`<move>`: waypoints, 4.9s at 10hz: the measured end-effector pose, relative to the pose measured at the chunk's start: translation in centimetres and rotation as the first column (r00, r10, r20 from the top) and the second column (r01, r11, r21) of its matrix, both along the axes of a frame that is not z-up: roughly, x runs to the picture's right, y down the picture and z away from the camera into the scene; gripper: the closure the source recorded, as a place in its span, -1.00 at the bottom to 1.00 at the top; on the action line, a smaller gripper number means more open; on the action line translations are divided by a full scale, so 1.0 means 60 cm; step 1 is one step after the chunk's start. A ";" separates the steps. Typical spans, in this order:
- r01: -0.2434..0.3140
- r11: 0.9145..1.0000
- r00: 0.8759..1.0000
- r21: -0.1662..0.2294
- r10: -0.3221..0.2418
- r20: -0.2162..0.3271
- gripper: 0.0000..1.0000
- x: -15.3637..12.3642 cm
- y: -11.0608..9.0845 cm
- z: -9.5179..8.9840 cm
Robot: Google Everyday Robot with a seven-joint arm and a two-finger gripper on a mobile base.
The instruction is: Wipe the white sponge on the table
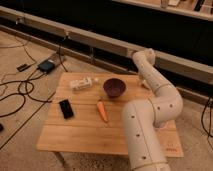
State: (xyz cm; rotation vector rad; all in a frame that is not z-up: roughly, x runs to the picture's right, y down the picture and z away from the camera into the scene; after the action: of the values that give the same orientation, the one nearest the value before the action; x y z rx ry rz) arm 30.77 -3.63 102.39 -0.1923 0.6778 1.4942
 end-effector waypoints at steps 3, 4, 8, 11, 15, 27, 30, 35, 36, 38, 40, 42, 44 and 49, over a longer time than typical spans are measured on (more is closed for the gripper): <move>0.012 1.000 1.000 0.010 -0.012 -0.005 -0.30 0.003 0.000 0.008; 0.014 1.000 1.000 0.007 -0.013 -0.009 -0.30 0.005 0.003 0.010; 0.009 1.000 1.000 -0.001 -0.009 -0.029 0.21 0.010 0.013 0.013; 0.005 1.000 1.000 -0.012 -0.006 -0.028 0.81 0.007 0.017 0.012; -0.004 0.999 0.998 -0.046 0.001 -0.057 1.00 0.008 0.031 0.003; -0.001 0.964 0.997 -0.264 -0.019 -0.073 1.00 -0.053 0.091 -0.044; -0.056 0.962 0.993 -0.266 0.025 -0.117 1.00 -0.042 0.089 -0.074; -0.139 0.960 0.967 -0.242 0.080 -0.240 1.00 0.026 0.088 -0.134; -0.145 0.962 0.964 -0.233 0.084 -0.251 1.00 0.033 0.086 -0.137; -0.146 0.965 0.963 -0.216 0.089 -0.255 1.00 0.036 0.079 -0.135; -0.154 0.966 0.961 -0.207 0.097 -0.258 1.00 0.038 0.078 -0.129; -0.171 0.965 0.957 -0.201 0.114 -0.267 1.00 0.046 0.083 -0.122; -0.181 0.963 0.955 -0.201 0.122 -0.272 1.00 0.050 0.089 -0.116; -0.192 0.958 0.954 -0.213 0.131 -0.269 1.00 0.046 0.108 -0.095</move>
State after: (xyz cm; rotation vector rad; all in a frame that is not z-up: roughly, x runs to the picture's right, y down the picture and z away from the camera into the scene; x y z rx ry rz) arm 33.52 2.87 96.70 -0.2472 1.0702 1.6090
